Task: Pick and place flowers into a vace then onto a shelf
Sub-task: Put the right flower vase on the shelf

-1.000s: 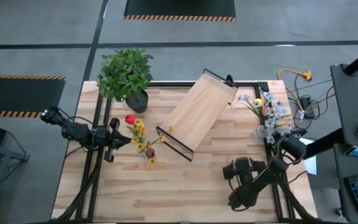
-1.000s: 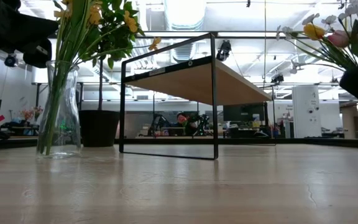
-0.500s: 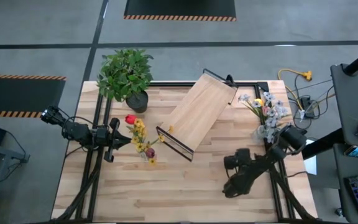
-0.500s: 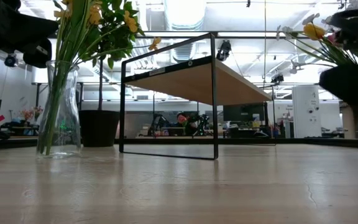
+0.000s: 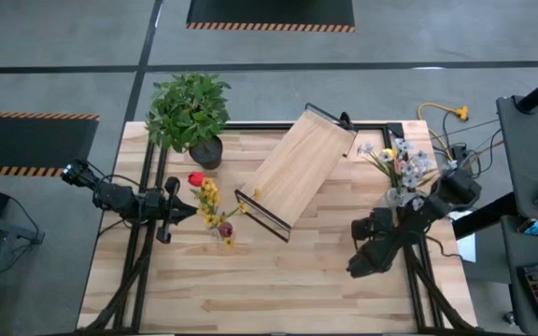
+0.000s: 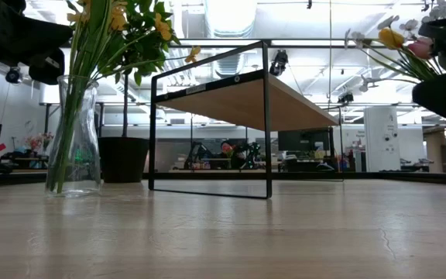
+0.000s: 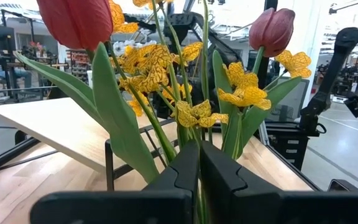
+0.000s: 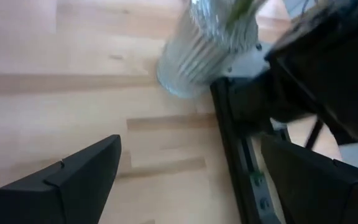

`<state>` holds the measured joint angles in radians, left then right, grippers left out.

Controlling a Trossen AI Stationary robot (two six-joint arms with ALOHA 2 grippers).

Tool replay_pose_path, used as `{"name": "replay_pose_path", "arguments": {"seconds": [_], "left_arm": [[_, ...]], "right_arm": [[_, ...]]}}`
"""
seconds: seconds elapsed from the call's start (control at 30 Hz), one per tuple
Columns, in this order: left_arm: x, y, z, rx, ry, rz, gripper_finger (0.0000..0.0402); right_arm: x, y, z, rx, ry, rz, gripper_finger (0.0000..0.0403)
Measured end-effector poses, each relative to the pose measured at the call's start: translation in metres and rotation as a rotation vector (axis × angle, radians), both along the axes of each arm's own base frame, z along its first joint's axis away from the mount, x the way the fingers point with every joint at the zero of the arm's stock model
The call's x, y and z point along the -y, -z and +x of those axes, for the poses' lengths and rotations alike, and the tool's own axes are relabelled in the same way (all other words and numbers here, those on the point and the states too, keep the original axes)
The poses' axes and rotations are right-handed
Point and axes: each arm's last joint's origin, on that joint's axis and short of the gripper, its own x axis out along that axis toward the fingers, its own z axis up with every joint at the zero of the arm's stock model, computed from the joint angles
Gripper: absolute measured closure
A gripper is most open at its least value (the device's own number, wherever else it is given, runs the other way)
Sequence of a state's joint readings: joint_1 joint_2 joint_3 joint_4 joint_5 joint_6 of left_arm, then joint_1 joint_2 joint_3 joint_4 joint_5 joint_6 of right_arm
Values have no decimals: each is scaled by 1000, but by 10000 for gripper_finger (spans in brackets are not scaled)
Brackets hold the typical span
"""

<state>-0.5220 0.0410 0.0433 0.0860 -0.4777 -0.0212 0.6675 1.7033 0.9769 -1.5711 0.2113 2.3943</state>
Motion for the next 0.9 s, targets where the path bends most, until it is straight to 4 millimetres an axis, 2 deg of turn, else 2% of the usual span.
{"name": "replay_pose_path", "arguments": {"seconds": [0.27, 0.43, 0.67, 0.9], "left_arm": [[0, 0, 0, 0, 0, 0, 402], [0, 0, 0, 0, 1, 0, 401], [0, 0, 0, 0, 0, 0, 402], [0, 0, 0, 0, 0, 0, 401]], "right_arm": [[21, 6, -12, -23, -3, -59, 23], [27, 12, -18, -52, -1, -81, 23], [34, 15, -19, -28, -82, -167, 23], [42, 19, -21, -57, -69, -179, 23]]}}
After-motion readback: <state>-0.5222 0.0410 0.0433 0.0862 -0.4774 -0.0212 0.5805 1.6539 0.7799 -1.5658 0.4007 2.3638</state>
